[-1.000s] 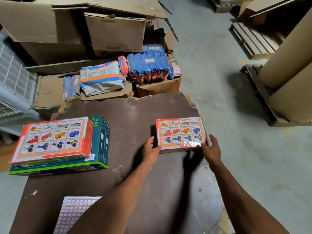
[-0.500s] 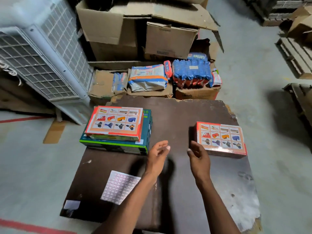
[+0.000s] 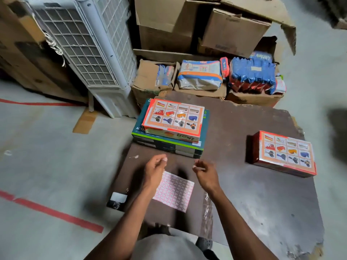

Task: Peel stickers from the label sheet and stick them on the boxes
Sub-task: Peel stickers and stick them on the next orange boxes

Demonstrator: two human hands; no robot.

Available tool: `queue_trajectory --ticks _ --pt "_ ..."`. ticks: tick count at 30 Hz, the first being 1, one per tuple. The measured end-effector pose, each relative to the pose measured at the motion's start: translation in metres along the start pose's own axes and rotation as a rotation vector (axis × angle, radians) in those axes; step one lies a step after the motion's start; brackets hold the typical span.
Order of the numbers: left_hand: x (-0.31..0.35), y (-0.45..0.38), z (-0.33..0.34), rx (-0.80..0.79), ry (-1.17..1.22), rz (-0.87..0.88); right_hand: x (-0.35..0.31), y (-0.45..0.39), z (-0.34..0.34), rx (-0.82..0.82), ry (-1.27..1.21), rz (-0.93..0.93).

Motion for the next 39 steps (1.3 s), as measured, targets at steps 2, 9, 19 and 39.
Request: queue_trajectory --ticks 2,9,19,39 --pt "-0.033 0.0 -0.019 -0.002 -0.065 -0.07 0.018 -0.001 0.02 -0.021 0.091 0.058" --pt "-0.109 0.011 -0.041 -0.059 -0.195 -0.259 0.072 0.003 0.069 -0.025 0.384 0.144" --pt "-0.135 0.0 -0.028 -0.104 -0.395 -0.282 0.104 0.003 0.104 -0.038 0.826 0.101" --pt "-0.014 -0.003 -0.059 -0.284 0.076 -0.121 -0.004 0.038 0.08 0.096 0.357 -0.232"
Point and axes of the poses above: each hand's wrist, its own y-axis away from the middle knuckle, its own z-axis out of the palm, x = y × z, the point moved 2 cm from there along -y, towards the middle knuckle, and after that the axes turned 13 degrees about z, right-handed, at the moved point
